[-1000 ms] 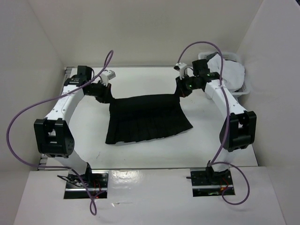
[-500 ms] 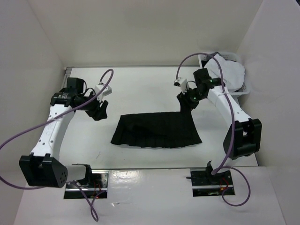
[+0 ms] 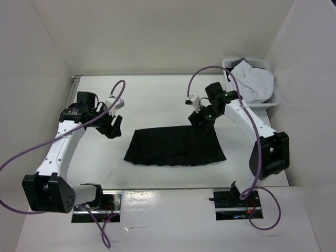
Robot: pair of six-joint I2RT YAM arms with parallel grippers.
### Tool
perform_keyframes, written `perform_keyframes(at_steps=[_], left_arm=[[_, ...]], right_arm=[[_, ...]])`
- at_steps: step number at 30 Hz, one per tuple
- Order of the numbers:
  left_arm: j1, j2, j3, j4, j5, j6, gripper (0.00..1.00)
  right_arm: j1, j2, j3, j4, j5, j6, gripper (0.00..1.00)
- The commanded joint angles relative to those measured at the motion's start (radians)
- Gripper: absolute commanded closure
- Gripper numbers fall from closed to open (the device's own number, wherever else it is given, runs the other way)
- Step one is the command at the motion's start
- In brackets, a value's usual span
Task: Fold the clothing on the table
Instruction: Fold the skirt
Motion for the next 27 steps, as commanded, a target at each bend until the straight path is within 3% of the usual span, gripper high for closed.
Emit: perform_keyframes(at_steps=[1, 7, 14, 21, 27], left_arm=[[-0.003, 0.050, -0.016, 0.045, 0.031, -0.064, 0.25], [-0.044, 0.170, -0.006, 0.097, 0.024, -0.110, 0.21], [-0.196, 0.311, 0.027, 0.197, -0.090, -0.179, 0.21], [-0.270, 0.415, 0.113, 0.278, -0.208, -0.263, 0.17], [-0.345, 0.506, 0.122, 0.331, -0.277, -0.312, 0.13]], right_arm=[[0.030, -0.038, -0.041, 0.102, -0.010, 0.090, 0.27], [0.116, -0.015, -0.101, 0.150, 0.103, 0.145, 0.26], [0.148, 0.091, -0.129, 0.212, 0.224, 0.270, 0.23], [0.148, 0.134, -0.138, 0.252, 0.309, 0.400, 0.02], [0.148, 0.143, -0.152, 0.271, 0.347, 0.452, 0.02]])
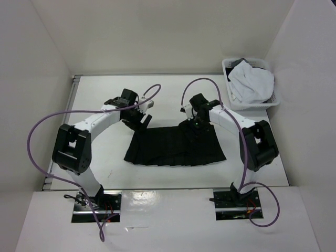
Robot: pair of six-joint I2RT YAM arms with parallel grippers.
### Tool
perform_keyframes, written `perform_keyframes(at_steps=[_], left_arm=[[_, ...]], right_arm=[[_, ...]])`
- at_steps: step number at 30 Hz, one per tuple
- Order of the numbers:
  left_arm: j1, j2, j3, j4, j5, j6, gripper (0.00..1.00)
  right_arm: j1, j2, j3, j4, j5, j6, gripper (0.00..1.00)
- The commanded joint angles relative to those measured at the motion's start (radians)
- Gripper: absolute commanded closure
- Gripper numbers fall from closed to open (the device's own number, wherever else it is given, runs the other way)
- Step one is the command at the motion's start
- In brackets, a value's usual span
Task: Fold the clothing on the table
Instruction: Fold the skirt
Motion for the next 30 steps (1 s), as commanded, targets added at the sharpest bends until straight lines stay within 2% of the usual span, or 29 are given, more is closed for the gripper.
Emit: perform_keyframes(at_steps=[1, 9, 17, 27, 30], left_arm=[[-0.032, 0.065, 0.026, 0.041, -0.044, -0.053, 0.13], [-0.097, 0.135, 0.012, 0.050, -0.078, -0.073, 0.13], [-0.097, 0.191, -0.022, 0.050, -0.175, -0.131, 0.13], [-0.097, 0.202, -0.031, 0.059, -0.291, -0.159, 0.13], [-0.055, 0.213, -0.022, 0.050, -0.300, -0.183, 0.13]], right_arm=[[0.005, 0.018, -0.016, 0.051, 0.039, 0.053, 0.02], [-0.004, 0.061, -0.037, 0.070, 0.050, 0.075, 0.02], [-0.014, 0.138, -0.027, 0.082, 0.076, 0.084, 0.02], [-0.053, 0.254, 0.145, 0.111, 0.177, 0.104, 0.02], [-0.063, 0.288, 0.232, 0.120, 0.217, 0.104, 0.02]])
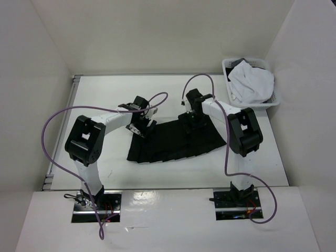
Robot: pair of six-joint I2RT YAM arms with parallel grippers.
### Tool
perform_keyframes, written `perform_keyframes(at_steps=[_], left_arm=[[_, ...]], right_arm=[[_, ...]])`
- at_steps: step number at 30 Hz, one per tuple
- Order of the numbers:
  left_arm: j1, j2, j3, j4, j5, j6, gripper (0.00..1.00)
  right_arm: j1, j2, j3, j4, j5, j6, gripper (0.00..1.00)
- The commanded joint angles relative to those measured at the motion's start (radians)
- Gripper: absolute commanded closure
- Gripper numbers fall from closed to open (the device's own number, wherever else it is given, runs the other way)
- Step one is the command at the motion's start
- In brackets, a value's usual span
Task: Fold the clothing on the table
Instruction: Fold the skirt
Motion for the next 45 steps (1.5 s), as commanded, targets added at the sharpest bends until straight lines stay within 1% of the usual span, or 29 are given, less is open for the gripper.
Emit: perform_keyframes(at_steps=[1, 5, 10, 16, 18, 20, 21, 22, 23, 24, 25, 26, 28, 29, 31, 32, 34, 35, 36, 39, 42, 45], left_arm=[[0.048, 0.050, 0.000, -0.022, -0.098, -0.019, 0.13], [0.101, 0.070, 0.012, -0.031, -0.122, -0.037, 0.13], [0.133, 0.079, 0.021, -0.040, -0.142, -0.058, 0.13], [0.164, 0.089, 0.030, -0.062, -0.141, -0.058, 0.12], [0.164, 0.069, 0.040, -0.071, -0.132, -0.058, 0.12], [0.173, 0.014, 0.040, -0.071, -0.097, -0.031, 0.12], [0.173, -0.011, 0.040, -0.071, -0.087, -0.019, 0.12], [0.182, -0.058, 0.040, -0.071, -0.078, 0.012, 0.12], [0.182, -0.083, 0.040, -0.071, -0.039, 0.035, 0.12], [0.196, -0.104, 0.040, -0.080, -0.021, 0.056, 0.12], [0.209, -0.140, 0.040, -0.080, -0.009, 0.102, 0.12], [0.210, -0.155, 0.040, -0.094, 0.032, 0.128, 0.12], [0.242, -0.187, 0.052, -0.103, 0.064, 0.164, 0.12], [0.256, -0.187, 0.063, -0.119, 0.127, 0.205, 0.12], [0.295, -0.198, 0.063, -0.129, 0.190, 0.259, 0.12], [0.309, -0.188, 0.072, -0.154, 0.266, 0.282, 0.12], [0.344, -0.137, 0.072, -0.180, 0.340, 0.336, 0.12], [0.354, -0.112, 0.086, -0.207, 0.395, 0.390, 0.13], [0.354, -0.062, 0.096, -0.224, 0.425, 0.420, 0.13], [0.380, 0.025, 0.122, -0.287, 0.517, 0.527, 0.13], [0.392, 0.090, 0.170, -0.340, 0.574, 0.595, 0.13], [0.412, 0.115, 0.195, -0.340, 0.583, 0.618, 0.13]], right_arm=[[-0.031, 0.072, 0.098, 0.081, 0.086, 0.001, 0.02], [-0.031, 0.130, 0.231, 0.101, 0.108, -0.009, 0.02], [-0.031, 0.207, 0.389, 0.101, 0.108, -0.040, 0.02], [-0.011, 0.292, 0.523, 0.101, 0.149, -0.094, 0.02], [-0.011, 0.315, 0.578, 0.089, 0.149, -0.103, 0.02], [-0.011, 0.324, 0.607, 0.065, 0.111, -0.114, 0.02], [-0.011, 0.290, 0.607, 0.064, 0.093, -0.114, 0.02], [-0.011, 0.269, 0.592, 0.064, 0.076, -0.114, 0.02], [-0.011, 0.244, 0.575, 0.064, 0.051, -0.124, 0.02], [-0.023, 0.194, 0.537, 0.064, 0.034, -0.143, 0.02], [-0.035, 0.168, 0.515, 0.064, 0.019, -0.154, 0.02], [-0.044, 0.140, 0.467, 0.074, -0.001, -0.164, 0.02], [-0.067, 0.063, 0.419, 0.074, -0.038, -0.177, 0.02], [-0.093, 0.037, 0.367, 0.074, -0.067, -0.186, 0.02], [-0.132, -0.038, 0.319, 0.074, -0.096, -0.195, 0.02], [-0.143, -0.061, 0.273, 0.074, -0.121, -0.195, 0.02], [-0.162, -0.128, 0.232, 0.074, -0.130, -0.206, 0.02], [-0.172, -0.147, 0.197, 0.063, -0.139, -0.206, 0.02], [-0.187, -0.183, 0.179, 0.063, -0.139, -0.215, 0.02], [-0.219, -0.230, 0.120, 0.052, -0.150, -0.224, 0.02], [-0.242, -0.285, 0.072, 0.028, -0.185, -0.236, 0.02], [-0.265, -0.339, 0.020, 0.018, -0.185, -0.236, 0.02]])
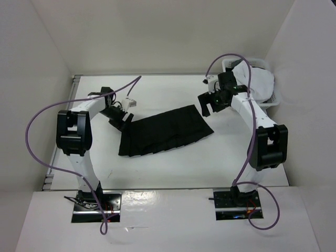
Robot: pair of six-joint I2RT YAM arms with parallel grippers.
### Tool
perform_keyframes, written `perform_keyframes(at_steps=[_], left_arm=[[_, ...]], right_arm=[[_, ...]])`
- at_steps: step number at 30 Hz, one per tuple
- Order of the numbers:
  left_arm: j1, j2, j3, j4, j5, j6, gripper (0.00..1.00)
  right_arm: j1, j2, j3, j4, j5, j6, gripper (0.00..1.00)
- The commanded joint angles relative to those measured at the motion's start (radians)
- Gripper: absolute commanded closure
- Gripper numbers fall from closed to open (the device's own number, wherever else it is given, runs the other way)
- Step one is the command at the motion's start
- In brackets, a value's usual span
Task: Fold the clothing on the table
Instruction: Fold the skirt
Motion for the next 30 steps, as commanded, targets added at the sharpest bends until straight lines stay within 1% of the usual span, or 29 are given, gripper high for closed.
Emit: perform_keyframes(at_steps=[1, 9, 13, 15, 21, 24, 30], left_arm=[[0.015, 0.032, 0.051, -0.050, 0.114, 0.106, 0.13], [0.056, 0.113, 0.103, -0.068, 0.135, 0.135, 0.13], [0.079, 0.123, 0.123, -0.068, 0.135, 0.144, 0.13], [0.110, 0.123, 0.134, -0.068, 0.135, 0.144, 0.13], [0.119, 0.193, 0.163, -0.101, 0.191, 0.164, 0.13], [0.119, 0.216, 0.163, -0.122, 0.246, 0.185, 0.13], [0.119, 0.265, 0.181, -0.173, 0.287, 0.216, 0.13]], right_arm=[[-0.026, -0.093, -0.042, -0.025, -0.043, -0.019, 0.02], [-0.075, -0.152, -0.075, -0.025, -0.062, -0.019, 0.02], [-0.094, -0.161, -0.093, -0.034, -0.074, -0.019, 0.02], [-0.094, -0.161, -0.093, -0.034, -0.083, -0.019, 0.02], [-0.094, -0.170, -0.102, -0.034, -0.083, -0.019, 0.02], [-0.094, -0.170, -0.102, -0.034, -0.083, -0.019, 0.02], [-0.094, -0.170, -0.102, -0.044, -0.074, -0.010, 0.02]])
